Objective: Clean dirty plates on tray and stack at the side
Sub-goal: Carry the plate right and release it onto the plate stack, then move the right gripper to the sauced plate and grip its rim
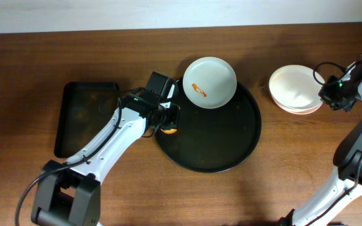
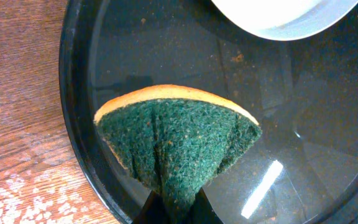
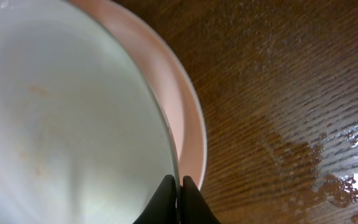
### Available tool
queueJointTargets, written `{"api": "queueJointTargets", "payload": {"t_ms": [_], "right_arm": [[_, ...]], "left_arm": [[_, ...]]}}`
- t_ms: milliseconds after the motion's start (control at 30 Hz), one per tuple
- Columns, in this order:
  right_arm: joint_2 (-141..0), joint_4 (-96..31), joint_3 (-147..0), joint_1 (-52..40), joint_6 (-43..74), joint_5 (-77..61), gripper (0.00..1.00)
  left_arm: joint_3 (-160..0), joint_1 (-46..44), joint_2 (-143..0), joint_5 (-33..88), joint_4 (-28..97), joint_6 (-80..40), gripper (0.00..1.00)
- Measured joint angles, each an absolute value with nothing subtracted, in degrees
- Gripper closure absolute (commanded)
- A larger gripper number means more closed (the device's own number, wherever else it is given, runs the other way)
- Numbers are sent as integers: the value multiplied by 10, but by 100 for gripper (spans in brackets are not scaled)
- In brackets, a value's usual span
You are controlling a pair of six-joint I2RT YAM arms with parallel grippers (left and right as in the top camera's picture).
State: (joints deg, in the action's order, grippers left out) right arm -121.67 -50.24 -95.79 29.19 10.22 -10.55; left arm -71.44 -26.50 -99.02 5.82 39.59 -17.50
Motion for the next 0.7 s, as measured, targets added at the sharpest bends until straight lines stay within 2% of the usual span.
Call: {"api": "queueJointTargets", "payload": {"t_ms": [33,100,133,167,267,400,500,533,700], "right_arm": [[-1217,-502,-958,292,102,-104,91],[-1217,-503,-958,292,102,-101,48],[-1217,-503,-958,292,102,-100,30],[-1217,-503,-958,292,102,-100,24],[-1217,-513,-959,292,99,-100,20],[-1216,-592,-1018,290,93,-103,25],[-1212,-655,-1099,274,52,-133,24],[-1208,-672,-1124,258,23,-151,21],[-1194,-663,-1143,138,-100,-195,21]], "left_arm": [[-714,-265,-990,58,396,-175,100],[-714,-265,-990,58,396,-175,100],[-714,-265,-990,58,396,-175,100],[-714,-265,-990,58,396,-175,99],[-714,-265,-990,58,396,-175,99],[-714,-265,-990,58,395,-175,99],[-714,-265,-990,58,390,-175,99],[-714,-265,-990,58,388,-175,99],[-714,-265,-990,58,383,-175,99]]}}
